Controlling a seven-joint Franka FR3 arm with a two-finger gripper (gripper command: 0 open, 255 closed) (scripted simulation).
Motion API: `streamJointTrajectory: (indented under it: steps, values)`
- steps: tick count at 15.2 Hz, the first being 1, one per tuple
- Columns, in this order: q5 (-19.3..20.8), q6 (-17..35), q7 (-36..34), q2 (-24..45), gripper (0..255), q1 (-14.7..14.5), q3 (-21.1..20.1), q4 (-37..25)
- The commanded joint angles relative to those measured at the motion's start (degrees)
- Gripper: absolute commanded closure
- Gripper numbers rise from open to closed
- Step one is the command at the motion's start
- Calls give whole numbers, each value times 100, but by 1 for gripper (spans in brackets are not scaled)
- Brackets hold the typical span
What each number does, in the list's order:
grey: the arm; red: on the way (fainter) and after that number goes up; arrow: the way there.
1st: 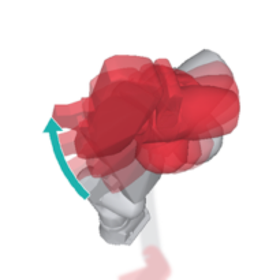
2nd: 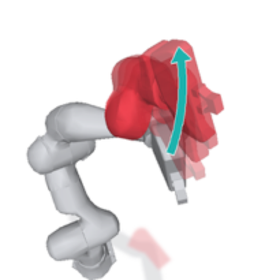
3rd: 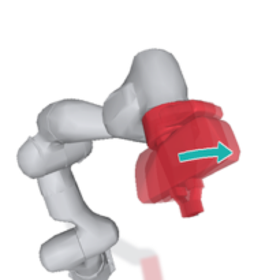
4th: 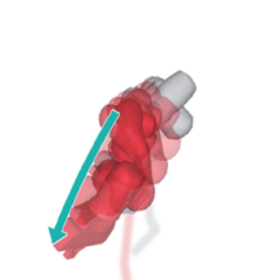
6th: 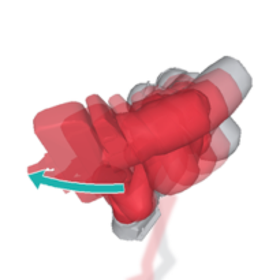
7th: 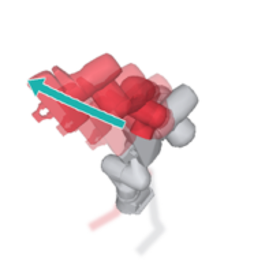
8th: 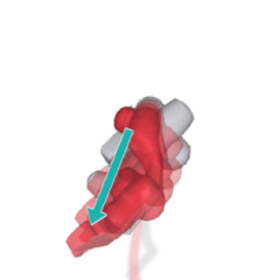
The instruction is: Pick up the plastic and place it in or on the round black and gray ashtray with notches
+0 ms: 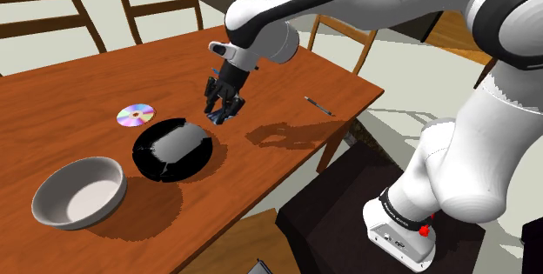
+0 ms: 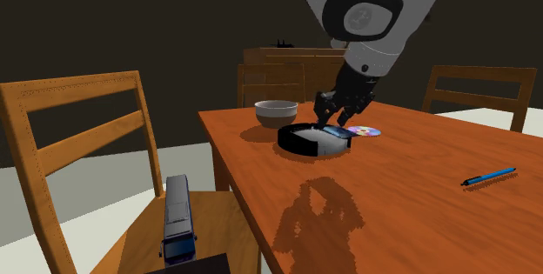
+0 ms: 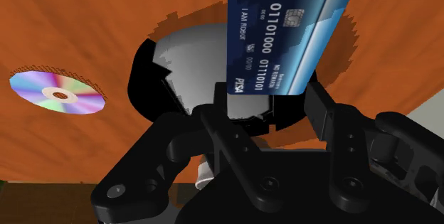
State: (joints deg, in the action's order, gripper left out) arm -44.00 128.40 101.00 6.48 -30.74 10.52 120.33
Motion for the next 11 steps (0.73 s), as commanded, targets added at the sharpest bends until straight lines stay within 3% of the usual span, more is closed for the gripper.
streamJointTrajectory:
  steps: [1,7,11]
  values:
    - [90,-95,-119,-84,255,-4,11,-49]
    - [325,-389,-430,-299,255,0,40,-224]
    - [318,-265,-894,91,255,-240,-172,-760]
